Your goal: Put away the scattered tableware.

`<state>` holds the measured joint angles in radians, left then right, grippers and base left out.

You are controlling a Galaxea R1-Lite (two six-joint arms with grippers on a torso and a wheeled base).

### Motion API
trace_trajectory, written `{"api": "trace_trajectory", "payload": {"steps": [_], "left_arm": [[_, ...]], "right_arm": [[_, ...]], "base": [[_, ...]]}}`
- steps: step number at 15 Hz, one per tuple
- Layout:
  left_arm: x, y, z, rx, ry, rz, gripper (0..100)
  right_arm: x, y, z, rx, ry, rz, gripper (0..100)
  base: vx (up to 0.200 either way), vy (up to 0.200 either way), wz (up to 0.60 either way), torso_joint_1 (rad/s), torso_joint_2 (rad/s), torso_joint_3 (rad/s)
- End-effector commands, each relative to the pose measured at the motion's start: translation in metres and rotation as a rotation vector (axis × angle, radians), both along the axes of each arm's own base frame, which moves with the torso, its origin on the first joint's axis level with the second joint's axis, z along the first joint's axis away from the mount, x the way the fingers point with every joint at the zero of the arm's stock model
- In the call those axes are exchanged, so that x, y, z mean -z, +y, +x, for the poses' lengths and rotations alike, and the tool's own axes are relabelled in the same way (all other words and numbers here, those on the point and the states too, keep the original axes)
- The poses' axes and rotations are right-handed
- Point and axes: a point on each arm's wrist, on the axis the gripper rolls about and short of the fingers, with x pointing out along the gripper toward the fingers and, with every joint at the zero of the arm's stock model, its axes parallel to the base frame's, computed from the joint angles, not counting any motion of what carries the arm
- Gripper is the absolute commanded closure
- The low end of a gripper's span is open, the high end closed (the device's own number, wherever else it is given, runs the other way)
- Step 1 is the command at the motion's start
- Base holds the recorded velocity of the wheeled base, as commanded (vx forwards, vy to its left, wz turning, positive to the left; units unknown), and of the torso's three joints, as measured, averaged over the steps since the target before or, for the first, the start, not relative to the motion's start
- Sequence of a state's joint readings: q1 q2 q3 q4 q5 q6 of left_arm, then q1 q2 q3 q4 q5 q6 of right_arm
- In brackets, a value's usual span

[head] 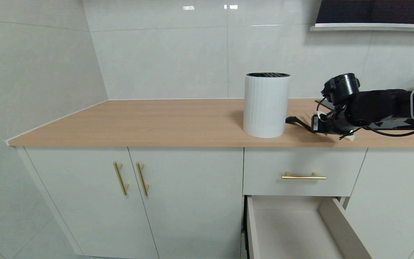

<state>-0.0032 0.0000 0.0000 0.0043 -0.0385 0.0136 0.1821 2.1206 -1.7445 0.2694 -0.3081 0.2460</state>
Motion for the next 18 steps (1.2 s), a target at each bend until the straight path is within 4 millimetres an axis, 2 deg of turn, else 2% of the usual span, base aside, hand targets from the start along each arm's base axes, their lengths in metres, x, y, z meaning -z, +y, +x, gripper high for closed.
{"api": "trace_trajectory", "payload": {"steps": [1,5,6,8,10,11,15,18], "left_arm": [[0.000,0.000,0.000,0.000,0.000,0.000,0],[0.000,0.000,0.000,0.000,-0.001,0.000,0],[0.000,0.000,0.000,0.000,0.000,0.000,0],[0.000,0.000,0.000,0.000,0.000,0.000,0],[0.000,0.000,0.000,0.000,0.000,0.000,0],[0.000,0.000,0.000,0.000,0.000,0.000,0],[0.000,0.000,0.000,0.000,0.000,0.000,0],[0.000,0.000,0.000,0.000,0.000,0.000,0]], "right_arm": [[-0.021,0.002,-0.023,-0.006,-0.028,0.016,100],[-0.057,0.010,-0.100,-0.112,-0.059,0.107,100],[-0.068,0.005,-0.127,-0.145,-0.073,0.130,100],[-0.077,-0.002,-0.164,-0.186,-0.053,0.153,100],[-0.088,-0.009,-0.216,-0.363,0.038,0.263,100],[-0.092,-0.011,-0.229,-0.427,0.037,0.305,100],[-0.079,-0.013,-0.245,-0.488,0.073,0.279,100],[-0.073,-0.009,-0.244,-0.519,0.098,0.264,100]], "base": [[0.000,0.000,0.00,0.000,0.00,0.000],[0.000,0.000,0.00,0.000,0.00,0.000],[0.000,0.000,0.00,0.000,0.00,0.000],[0.000,0.000,0.00,0.000,0.00,0.000],[0.000,0.000,0.00,0.000,0.00,0.000],[0.000,0.000,0.00,0.000,0.00,0.000],[0.000,0.000,0.00,0.000,0.00,0.000],[0.000,0.000,0.00,0.000,0.00,0.000]]}}
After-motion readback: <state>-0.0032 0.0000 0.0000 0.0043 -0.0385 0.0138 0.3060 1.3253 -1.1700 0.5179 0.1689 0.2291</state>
